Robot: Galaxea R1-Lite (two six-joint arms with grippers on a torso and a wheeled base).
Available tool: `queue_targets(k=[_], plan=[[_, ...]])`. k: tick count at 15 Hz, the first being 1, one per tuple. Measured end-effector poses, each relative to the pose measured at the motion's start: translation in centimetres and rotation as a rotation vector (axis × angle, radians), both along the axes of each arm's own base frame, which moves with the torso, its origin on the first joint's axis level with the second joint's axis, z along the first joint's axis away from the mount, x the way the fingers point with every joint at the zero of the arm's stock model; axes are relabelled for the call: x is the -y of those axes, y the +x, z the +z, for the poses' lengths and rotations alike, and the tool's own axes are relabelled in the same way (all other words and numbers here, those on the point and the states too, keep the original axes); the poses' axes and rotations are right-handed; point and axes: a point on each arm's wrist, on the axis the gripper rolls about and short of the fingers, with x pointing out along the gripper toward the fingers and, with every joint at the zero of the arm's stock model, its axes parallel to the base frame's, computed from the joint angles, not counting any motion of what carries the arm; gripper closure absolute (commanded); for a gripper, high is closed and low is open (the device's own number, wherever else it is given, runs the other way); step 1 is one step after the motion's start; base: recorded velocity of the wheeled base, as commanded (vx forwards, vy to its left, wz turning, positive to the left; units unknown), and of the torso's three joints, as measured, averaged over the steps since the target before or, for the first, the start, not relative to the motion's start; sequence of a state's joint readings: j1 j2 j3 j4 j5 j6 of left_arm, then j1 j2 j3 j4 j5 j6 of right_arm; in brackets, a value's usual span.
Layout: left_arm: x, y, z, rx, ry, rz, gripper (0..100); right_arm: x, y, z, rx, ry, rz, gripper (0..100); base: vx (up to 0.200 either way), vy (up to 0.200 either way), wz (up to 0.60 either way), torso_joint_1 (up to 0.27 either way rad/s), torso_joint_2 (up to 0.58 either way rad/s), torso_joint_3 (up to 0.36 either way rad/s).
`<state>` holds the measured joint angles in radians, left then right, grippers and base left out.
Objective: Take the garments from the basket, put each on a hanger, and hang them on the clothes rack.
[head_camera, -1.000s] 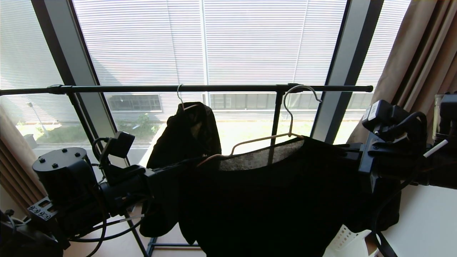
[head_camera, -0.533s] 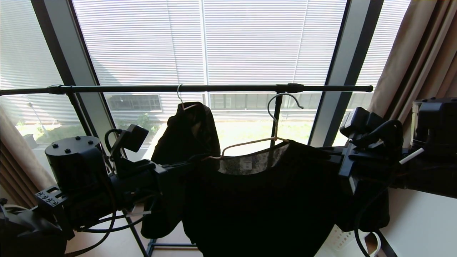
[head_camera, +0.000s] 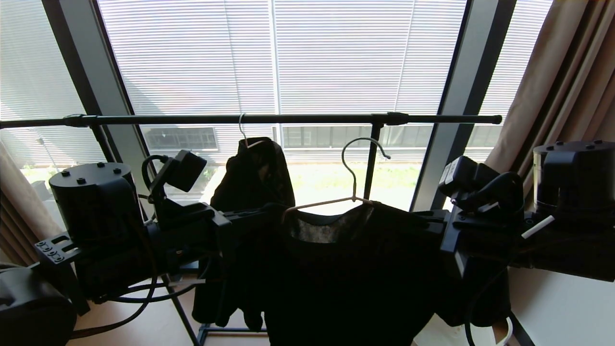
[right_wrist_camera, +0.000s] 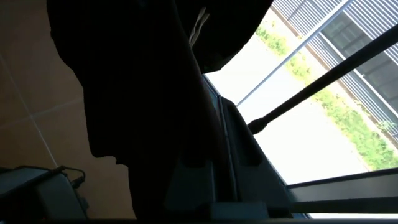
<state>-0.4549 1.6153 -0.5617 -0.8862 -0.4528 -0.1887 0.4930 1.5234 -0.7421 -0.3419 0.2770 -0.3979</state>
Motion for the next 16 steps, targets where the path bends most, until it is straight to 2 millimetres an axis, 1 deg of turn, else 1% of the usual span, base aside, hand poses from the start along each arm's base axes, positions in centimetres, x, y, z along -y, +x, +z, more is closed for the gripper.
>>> queue_targets(k=[2,5,7,10,16], plan=[[0.2,0.0,0.3,0.008,-0.003,-0.005,100,-0.1,-0.3,-0.4,-0.025,0.025,0.013,100,0.000,0.000,0.00,0.000,0.00,0.000],[0.6,0.0,0.7,-0.021,0.015,-0.016,100,-0.4,0.1,-1.2,0.020,0.128,0.040,100,0.000,0.000,0.00,0.000,0.00,0.000],[1.3,-0.2,1.4,-0.033,0.032,-0.031,100,-0.7,0.3,-2.8,0.000,0.177,0.059,100,0.000,0.000,0.00,0.000,0.00,0.000],[1.6,-0.2,2.4,0.003,0.041,-0.030,100,-0.8,0.5,-5.1,-0.045,0.189,0.087,100,0.000,0.000,0.00,0.000,0.00,0.000],[3.2,-1.0,2.9,0.004,0.064,-0.096,100,-1.4,1.5,-7.2,-0.089,0.200,0.077,100,0.000,0.000,0.00,0.000,0.00,0.000]])
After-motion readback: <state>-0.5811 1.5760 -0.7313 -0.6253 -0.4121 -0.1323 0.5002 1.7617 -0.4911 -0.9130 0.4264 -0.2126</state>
